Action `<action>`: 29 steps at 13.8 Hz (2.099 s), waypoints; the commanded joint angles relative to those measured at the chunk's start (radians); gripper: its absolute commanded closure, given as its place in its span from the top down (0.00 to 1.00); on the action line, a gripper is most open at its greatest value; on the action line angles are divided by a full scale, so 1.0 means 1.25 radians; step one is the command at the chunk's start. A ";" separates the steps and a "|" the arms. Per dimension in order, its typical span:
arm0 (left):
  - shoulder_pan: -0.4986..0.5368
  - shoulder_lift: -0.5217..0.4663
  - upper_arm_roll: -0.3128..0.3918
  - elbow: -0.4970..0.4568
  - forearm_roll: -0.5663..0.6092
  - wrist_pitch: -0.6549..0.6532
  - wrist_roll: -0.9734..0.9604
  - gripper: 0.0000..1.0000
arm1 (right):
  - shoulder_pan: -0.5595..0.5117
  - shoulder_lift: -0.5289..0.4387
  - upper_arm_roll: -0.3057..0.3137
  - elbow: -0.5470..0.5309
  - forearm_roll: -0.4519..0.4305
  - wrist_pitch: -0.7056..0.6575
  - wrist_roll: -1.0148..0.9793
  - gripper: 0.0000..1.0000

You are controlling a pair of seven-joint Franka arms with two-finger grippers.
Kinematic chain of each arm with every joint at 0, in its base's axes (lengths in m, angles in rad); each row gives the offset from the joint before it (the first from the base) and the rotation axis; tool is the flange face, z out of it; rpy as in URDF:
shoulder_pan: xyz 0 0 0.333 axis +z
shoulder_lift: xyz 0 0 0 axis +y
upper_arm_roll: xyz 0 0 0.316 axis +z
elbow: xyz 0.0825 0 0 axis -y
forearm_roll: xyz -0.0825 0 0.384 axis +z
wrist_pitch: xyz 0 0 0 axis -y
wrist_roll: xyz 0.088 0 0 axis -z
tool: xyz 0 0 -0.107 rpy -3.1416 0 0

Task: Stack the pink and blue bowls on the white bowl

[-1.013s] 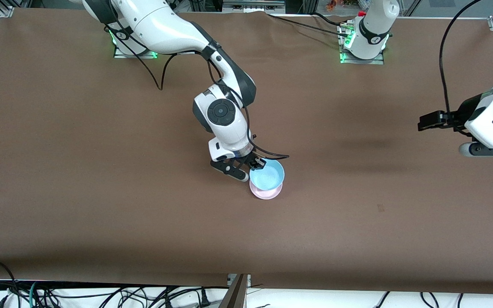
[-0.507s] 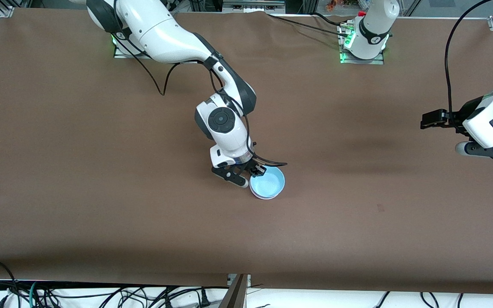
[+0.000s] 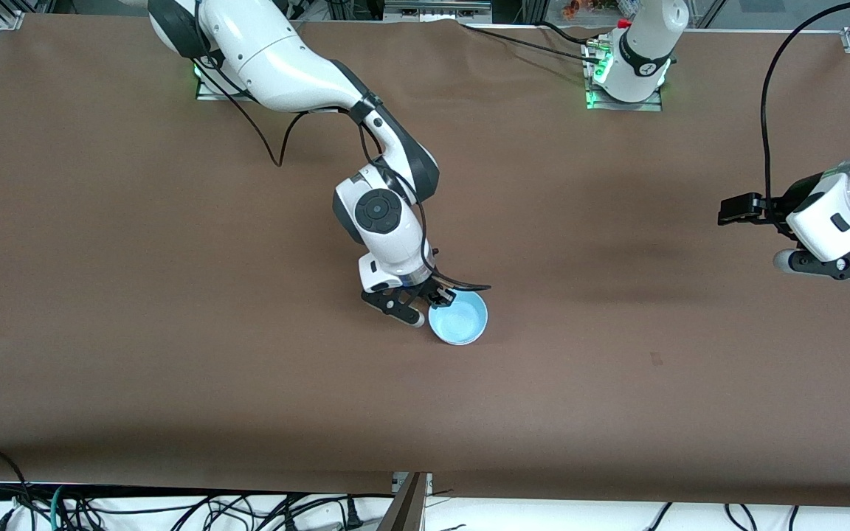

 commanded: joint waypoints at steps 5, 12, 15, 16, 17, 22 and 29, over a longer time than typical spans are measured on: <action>0.006 0.001 -0.007 0.006 0.013 0.004 0.014 1.00 | -0.002 0.019 0.004 0.032 -0.010 -0.007 0.002 0.65; 0.003 0.005 -0.009 0.010 0.013 0.004 0.015 1.00 | -0.019 -0.102 -0.064 0.033 -0.010 -0.175 -0.080 1.00; 0.003 0.012 -0.009 0.023 0.013 0.004 0.014 1.00 | -0.061 -0.179 -0.079 0.033 0.000 -0.323 -0.207 1.00; 0.003 0.012 -0.009 0.024 0.013 0.003 0.014 1.00 | -0.084 -0.208 -0.077 0.030 0.000 -0.357 -0.245 1.00; 0.002 0.013 -0.009 0.024 0.013 0.004 0.012 1.00 | -0.101 -0.236 -0.078 0.022 0.000 -0.405 -0.294 1.00; -0.003 0.013 -0.009 0.024 0.013 0.004 0.010 1.00 | -0.174 -0.381 -0.113 -0.060 0.005 -0.580 -0.550 1.00; -0.004 0.013 -0.009 0.024 0.013 0.004 0.007 1.00 | -0.315 -0.664 -0.068 -0.355 -0.021 -0.596 -0.747 1.00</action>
